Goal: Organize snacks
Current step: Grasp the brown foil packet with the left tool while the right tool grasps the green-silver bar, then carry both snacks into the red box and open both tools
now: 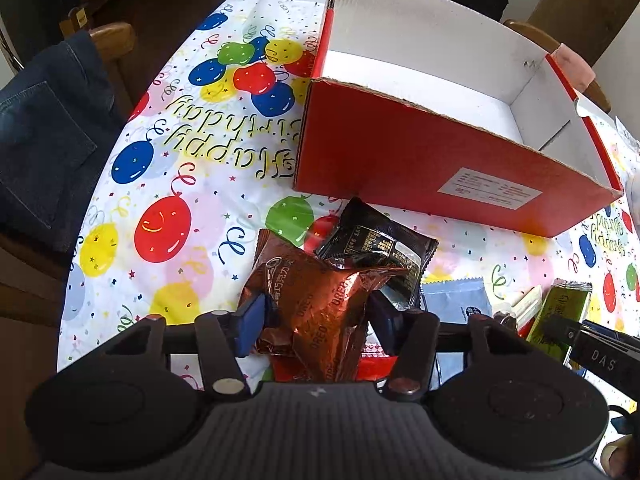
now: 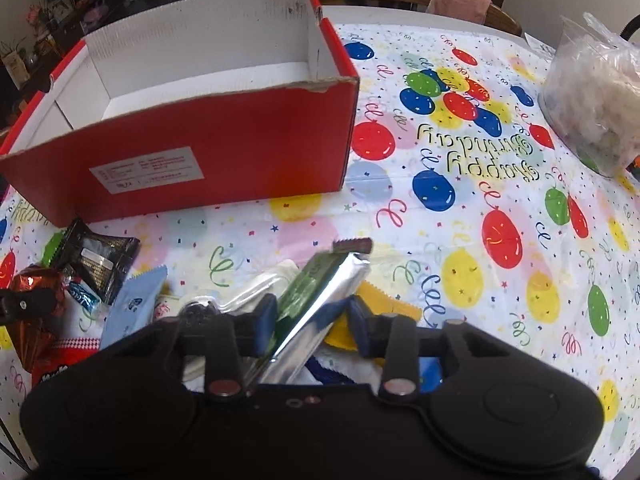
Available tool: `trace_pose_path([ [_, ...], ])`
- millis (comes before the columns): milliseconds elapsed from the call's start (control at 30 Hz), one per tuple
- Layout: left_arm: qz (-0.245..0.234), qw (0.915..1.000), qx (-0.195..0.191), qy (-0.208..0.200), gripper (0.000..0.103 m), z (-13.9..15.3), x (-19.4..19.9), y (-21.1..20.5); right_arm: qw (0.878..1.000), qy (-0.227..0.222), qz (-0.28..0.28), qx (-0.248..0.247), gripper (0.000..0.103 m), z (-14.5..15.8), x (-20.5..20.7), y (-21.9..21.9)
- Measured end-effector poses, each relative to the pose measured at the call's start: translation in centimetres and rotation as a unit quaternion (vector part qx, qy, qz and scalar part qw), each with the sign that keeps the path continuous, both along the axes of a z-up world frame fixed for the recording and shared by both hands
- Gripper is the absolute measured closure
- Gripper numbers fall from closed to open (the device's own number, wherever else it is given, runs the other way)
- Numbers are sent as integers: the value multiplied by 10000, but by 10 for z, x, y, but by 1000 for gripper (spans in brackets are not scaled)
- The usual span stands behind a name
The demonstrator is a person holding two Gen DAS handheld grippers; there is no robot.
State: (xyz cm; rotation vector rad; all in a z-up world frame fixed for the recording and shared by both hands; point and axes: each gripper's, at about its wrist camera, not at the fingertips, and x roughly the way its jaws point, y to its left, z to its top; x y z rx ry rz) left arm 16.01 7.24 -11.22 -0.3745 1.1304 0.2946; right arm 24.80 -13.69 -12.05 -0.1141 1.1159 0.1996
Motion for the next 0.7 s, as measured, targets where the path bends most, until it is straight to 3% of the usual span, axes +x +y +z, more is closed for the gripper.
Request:
trace_pose_path([
  [333, 64, 9997, -103, -205, 54, 6, -14, 5, 9989, -70, -102, 447, 79, 6, -6, -18],
  [700, 193, 9974, -197, -659, 56, 26, -46, 17, 9951, -462, 27, 870, 85, 39, -19, -32],
])
